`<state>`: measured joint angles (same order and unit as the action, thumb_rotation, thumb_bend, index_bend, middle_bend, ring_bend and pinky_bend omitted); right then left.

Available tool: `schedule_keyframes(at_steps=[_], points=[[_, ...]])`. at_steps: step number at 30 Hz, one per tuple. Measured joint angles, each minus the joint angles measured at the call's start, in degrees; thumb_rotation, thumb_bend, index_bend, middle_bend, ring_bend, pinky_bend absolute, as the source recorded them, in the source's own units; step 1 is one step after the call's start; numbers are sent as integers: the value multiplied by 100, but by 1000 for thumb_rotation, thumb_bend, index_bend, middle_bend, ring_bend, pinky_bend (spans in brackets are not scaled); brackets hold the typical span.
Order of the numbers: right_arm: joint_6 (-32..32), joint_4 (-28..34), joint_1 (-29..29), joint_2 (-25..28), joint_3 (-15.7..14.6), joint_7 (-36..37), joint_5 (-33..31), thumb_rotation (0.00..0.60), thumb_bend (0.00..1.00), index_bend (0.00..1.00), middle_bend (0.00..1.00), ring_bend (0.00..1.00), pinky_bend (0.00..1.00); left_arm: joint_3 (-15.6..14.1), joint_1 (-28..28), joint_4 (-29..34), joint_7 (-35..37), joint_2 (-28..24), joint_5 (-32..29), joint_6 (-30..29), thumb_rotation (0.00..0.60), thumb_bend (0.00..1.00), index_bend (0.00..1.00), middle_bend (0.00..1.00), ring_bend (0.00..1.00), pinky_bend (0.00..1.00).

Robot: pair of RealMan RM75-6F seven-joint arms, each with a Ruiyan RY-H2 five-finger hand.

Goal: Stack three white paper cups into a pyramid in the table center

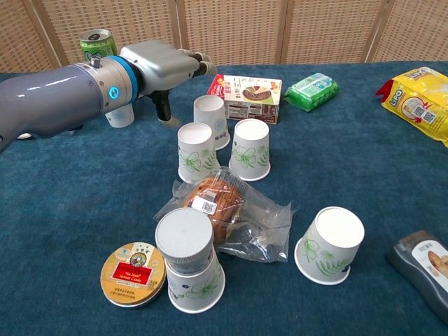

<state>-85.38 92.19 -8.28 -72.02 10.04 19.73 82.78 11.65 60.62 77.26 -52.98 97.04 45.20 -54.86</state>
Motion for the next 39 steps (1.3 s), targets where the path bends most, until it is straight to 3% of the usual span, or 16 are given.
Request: schedule_keyframes(at_steps=[8, 11, 16, 22, 30, 39], points=[[-6, -31, 3, 18, 31, 84, -23, 600, 28, 240, 167, 0, 0, 5, 213, -285, -172, 315, -242, 34, 600, 287, 61, 0, 0, 201], [-20, -35, 8, 27, 49, 137, -32, 600, 29, 240, 171, 0, 1, 15, 275, -393, -184, 417, -251, 18, 600, 291, 108, 1, 8, 270], [-3, -63, 14, 43, 63, 199, -67, 600, 28, 239, 176, 0, 1, 25, 339, -582, -189, 588, -217, -72, 600, 305, 271, 150, 182, 399], [11, -68, 9, 38, 56, 194, -59, 600, 30, 240, 179, 0, 1, 15, 350, -675, -215, 660, -215, -158, 600, 318, 364, 245, 282, 455], [5, -50, 16, 37, 46, 176, -49, 600, 31, 239, 180, 0, 1, 9, 297, -533, -217, 562, -162, -283, 600, 321, 379, 262, 325, 467], [-2, -24, 16, 24, 26, 136, -17, 600, 31, 239, 180, 0, 1, 52, 205, 76, -261, 133, -55, -556, 600, 321, 380, 262, 325, 467]])
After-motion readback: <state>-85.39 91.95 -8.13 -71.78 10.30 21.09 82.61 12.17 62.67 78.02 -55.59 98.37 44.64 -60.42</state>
